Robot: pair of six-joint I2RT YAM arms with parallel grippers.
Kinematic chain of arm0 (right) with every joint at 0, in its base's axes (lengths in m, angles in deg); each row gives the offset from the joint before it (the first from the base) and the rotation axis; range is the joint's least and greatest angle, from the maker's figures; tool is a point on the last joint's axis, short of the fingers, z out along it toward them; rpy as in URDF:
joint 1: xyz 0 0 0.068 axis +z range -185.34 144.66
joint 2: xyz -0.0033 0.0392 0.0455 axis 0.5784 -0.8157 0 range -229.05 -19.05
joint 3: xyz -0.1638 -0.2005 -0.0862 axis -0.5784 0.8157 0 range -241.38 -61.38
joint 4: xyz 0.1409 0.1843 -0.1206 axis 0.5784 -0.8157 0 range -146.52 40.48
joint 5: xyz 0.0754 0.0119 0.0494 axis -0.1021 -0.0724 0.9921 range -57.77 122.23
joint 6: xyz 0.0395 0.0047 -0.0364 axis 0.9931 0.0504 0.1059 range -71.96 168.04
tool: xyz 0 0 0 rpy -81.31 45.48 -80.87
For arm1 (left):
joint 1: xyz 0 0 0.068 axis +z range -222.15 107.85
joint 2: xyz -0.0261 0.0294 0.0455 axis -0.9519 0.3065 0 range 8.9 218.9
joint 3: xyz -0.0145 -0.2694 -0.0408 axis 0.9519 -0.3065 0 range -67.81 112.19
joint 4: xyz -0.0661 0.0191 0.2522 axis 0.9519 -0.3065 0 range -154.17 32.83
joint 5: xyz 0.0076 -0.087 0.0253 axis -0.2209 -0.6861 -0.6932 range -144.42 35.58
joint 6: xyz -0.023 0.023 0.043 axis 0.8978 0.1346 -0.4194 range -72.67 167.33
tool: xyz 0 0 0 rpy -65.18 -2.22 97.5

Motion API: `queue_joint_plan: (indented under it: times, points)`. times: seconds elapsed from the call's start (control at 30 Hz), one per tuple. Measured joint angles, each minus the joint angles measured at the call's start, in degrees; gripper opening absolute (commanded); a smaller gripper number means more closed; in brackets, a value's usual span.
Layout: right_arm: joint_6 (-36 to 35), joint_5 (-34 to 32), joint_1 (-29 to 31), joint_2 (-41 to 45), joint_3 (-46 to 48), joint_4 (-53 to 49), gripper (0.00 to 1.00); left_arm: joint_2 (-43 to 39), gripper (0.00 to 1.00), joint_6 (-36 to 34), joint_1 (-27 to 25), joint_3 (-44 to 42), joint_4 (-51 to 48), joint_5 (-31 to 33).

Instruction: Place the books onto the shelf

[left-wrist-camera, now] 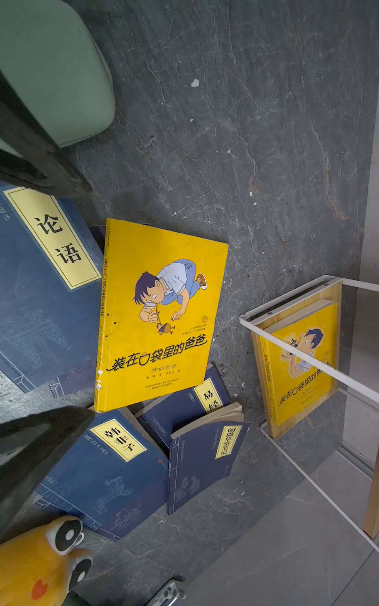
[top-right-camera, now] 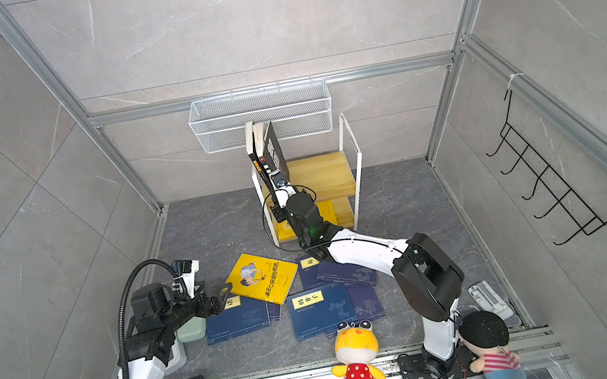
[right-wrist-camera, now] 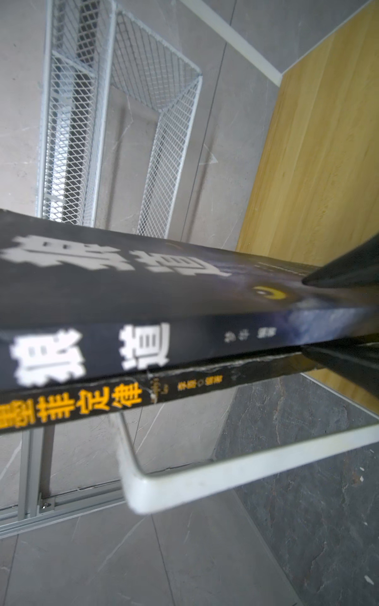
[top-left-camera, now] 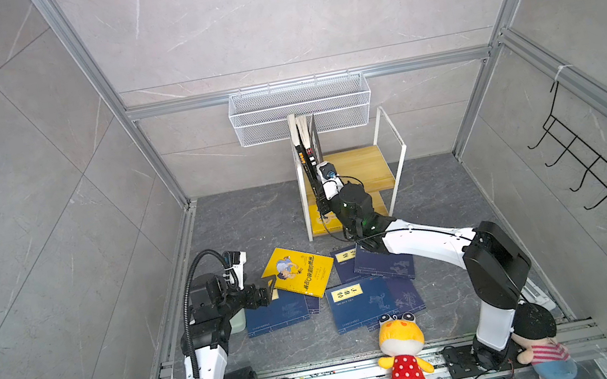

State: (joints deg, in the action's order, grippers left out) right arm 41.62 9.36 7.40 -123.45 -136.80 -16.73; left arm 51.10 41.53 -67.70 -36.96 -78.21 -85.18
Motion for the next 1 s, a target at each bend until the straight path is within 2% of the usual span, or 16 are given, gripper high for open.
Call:
queue_joint_plan:
  times: [0.1, 0.33, 0.67, 0.77, 0.83, 1.0]
  points:
    - [-0.07, 0.44, 0.11, 0.70, 1.16, -0.15, 0.48, 0.02, 1.00, 0.00, 0.11, -0.02, 0.02, -0.04]
    - [-0.98, 1.77, 1.29, 4.68, 5.99, -1.44, 0.61, 0.11, 1.00, 0.00, 0.09, -0.02, 0.02, -0.52]
    - [-1.36, 3.02, 1.49, 14.14, 14.64, -4.52, 0.63, 0.48, 1.00, 0.09, 0.09, -0.02, 0.07, -0.94]
    - [-2.56, 3.91, 1.33, 16.37, 15.96, -5.92, 0.71, 0.55, 1.00, 0.09, 0.09, -0.02, 0.04, -0.96]
    - [-3.76, 6.03, 0.83, 16.57, 15.87, -7.43, 0.74, 0.72, 1.00, 0.15, 0.09, -0.02, 0.07, -0.94]
    - [-6.29, 16.13, -2.67, 16.52, 14.73, -13.42, 0.71, 0.76, 1.00, 0.26, 0.04, -0.02, 0.07, -0.96]
